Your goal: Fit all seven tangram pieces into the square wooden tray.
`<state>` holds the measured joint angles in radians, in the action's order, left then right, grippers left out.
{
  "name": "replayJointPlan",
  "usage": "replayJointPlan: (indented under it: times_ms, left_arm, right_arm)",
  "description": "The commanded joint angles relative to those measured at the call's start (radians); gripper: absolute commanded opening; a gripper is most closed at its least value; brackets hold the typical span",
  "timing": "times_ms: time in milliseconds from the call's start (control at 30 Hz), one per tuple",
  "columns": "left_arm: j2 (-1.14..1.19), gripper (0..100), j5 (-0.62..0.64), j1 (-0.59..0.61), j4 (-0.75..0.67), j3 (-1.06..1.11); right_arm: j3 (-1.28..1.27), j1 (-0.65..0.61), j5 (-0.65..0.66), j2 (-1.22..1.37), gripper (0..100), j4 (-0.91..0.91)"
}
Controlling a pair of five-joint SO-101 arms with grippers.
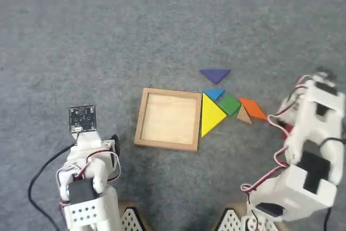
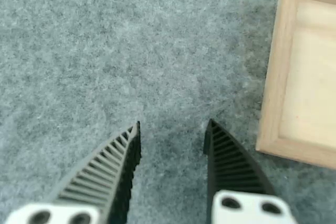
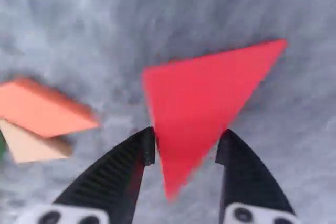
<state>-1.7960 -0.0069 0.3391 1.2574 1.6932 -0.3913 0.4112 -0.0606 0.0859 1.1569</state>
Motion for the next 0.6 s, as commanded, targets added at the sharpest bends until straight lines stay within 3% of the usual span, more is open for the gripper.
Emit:
replayJointPlan:
  times_ms: [0,133,267,367,567]
  left_arm:
    - [-0.02,19,-0.005,-0.002,0.003,-0.01]
    - [-0.02,19,-0.005,-0.002,0.003,-0.01]
    - [-0.02,19,-0.005,-0.002,0.003,-0.01]
    - [-0.02,19,-0.005,-0.002,0.003,-0.01]
    - [-0.02,19,-0.005,-0.002,0.003,-0.01]
  right_arm:
    - [0.123,0.013,0.115,-0.025,18.7,0.058]
    - [0.176,-0.012,0.04,-0.028,18.8,0.154]
    - [0.204,-0.013,-0.25,-0.024,19.5,0.165]
    - [0.209,-0.038,-0.474,-0.024,26.2,0.14]
    - [0.209,-0.099,-0.583,0.065,41.7,0.136]
